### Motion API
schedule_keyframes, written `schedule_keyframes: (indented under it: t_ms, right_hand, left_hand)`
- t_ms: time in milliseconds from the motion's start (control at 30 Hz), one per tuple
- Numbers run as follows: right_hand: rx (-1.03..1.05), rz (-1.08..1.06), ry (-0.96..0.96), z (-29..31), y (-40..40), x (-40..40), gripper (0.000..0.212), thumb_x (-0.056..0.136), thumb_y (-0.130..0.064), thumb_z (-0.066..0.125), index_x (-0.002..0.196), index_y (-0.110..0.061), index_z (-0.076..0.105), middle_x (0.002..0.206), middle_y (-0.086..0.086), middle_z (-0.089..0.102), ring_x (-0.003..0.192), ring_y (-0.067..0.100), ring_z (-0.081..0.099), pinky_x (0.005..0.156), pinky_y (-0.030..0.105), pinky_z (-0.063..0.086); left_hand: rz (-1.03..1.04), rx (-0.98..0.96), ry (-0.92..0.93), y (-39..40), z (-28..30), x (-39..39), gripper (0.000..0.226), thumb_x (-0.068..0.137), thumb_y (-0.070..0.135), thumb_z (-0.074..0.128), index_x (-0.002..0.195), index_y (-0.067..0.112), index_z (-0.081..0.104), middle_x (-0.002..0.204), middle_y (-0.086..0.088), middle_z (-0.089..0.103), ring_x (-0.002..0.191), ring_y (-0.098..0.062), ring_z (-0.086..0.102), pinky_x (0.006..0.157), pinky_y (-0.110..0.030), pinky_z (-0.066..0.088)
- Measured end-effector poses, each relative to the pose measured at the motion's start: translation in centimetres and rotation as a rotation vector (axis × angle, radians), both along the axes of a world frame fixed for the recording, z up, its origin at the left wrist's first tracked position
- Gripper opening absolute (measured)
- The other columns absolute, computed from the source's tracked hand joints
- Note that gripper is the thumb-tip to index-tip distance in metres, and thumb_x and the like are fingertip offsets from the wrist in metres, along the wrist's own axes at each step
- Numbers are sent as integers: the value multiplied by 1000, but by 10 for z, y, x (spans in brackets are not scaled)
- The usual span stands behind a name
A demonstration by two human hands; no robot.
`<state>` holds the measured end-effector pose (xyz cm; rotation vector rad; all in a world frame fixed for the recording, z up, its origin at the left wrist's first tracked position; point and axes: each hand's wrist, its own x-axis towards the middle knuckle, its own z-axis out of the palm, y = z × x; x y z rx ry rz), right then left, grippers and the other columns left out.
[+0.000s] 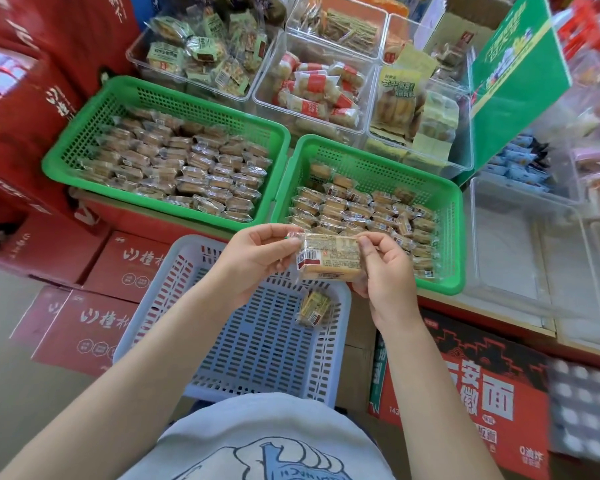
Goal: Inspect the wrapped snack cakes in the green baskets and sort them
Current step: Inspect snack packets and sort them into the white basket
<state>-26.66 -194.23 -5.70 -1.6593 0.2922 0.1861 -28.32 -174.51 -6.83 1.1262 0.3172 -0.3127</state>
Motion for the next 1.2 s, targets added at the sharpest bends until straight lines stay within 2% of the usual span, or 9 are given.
schedule_keyframes:
  t_ms: [133, 300, 467, 567, 800, 967, 1033, 1133, 1200]
  right_hand:
    - [13, -121, 15, -7, 7, -3, 18, 97, -31, 57, 85, -31, 71, 82, 6, 65, 70, 20, 55, 56, 27, 38]
    - [76, -327, 68, -11, 15, 0, 15, 103, -25, 52, 93, -22, 63, 68, 3, 50, 54, 16, 41, 50, 27, 33]
    - [182, -322, 105, -4, 22, 5, 16, 106, -17, 46, 96, -15, 58, 61, 1, 46, 38, 8, 38, 36, 21, 30]
    - [214, -314, 141, -8, 23, 10, 16, 106, -17, 47, 99, -13, 60, 57, 3, 41, 38, 12, 30, 37, 24, 24]
    - [130, -7, 276, -10, 17, 33, 18, 104, -36, 50, 113, -22, 58, 88, 11, 66, 60, 20, 62, 54, 32, 52]
    - [199, 26, 231, -15, 14, 68, 30, 96, -20, 66, 124, -22, 54, 102, 12, 71, 74, 27, 70, 58, 31, 57]
    - [133, -74, 213, -27, 11, 94, 34, 91, -22, 72, 120, -28, 55, 114, 12, 68, 86, 32, 72, 64, 35, 59]
    - [-102, -156, 150, -42, 11, 140, 35, 87, -29, 76, 113, -29, 52, 116, 4, 62, 96, 25, 69, 81, 46, 60]
    - [-225, -110, 63, -51, 19, 172, 35, 88, -24, 74, 115, -22, 52, 108, -3, 60, 93, 13, 64, 79, 32, 57]
  left_hand:
    - [2, -36, -8, -4, 1, -3, 45, 85, 2, 71, 127, 12, 57, 78, -3, 66, 68, -15, 60, 70, -25, 53]
    - [-23, 253, -163, -13, 11, -9, 13, 92, 10, 71, 104, 13, 69, 84, -2, 73, 78, -13, 66, 74, -24, 55]
    - [74, 553, -258, -13, 11, -8, 18, 81, 12, 83, 98, 15, 77, 85, 3, 76, 75, -6, 70, 68, -16, 55]
    - [116, 562, -205, -11, 7, -4, 8, 83, 9, 80, 91, 10, 79, 73, 7, 75, 64, 2, 67, 61, -10, 49]
    - [55, 499, -132, 2, -4, 23, 17, 77, 18, 85, 85, 7, 74, 76, -3, 76, 69, -9, 70, 67, -18, 55]
    - [18, 557, -131, 9, -25, 65, 44, 60, 49, 81, 75, 10, 65, 83, 1, 76, 80, -17, 73, 74, -32, 59]
    - [-20, 714, -160, 10, -41, 85, 48, 65, 57, 76, 83, 14, 64, 95, 6, 75, 89, -9, 69, 81, -29, 56]
    - [-215, 1089, -233, 9, -70, 118, 60, 87, 52, 68, 133, 15, 55, 139, -1, 58, 129, -16, 52, 108, -32, 41]
    - [-357, 1289, -273, 5, -90, 137, 71, 97, 50, 58, 153, 14, 34, 162, -6, 33, 150, -20, 27, 123, -36, 22]
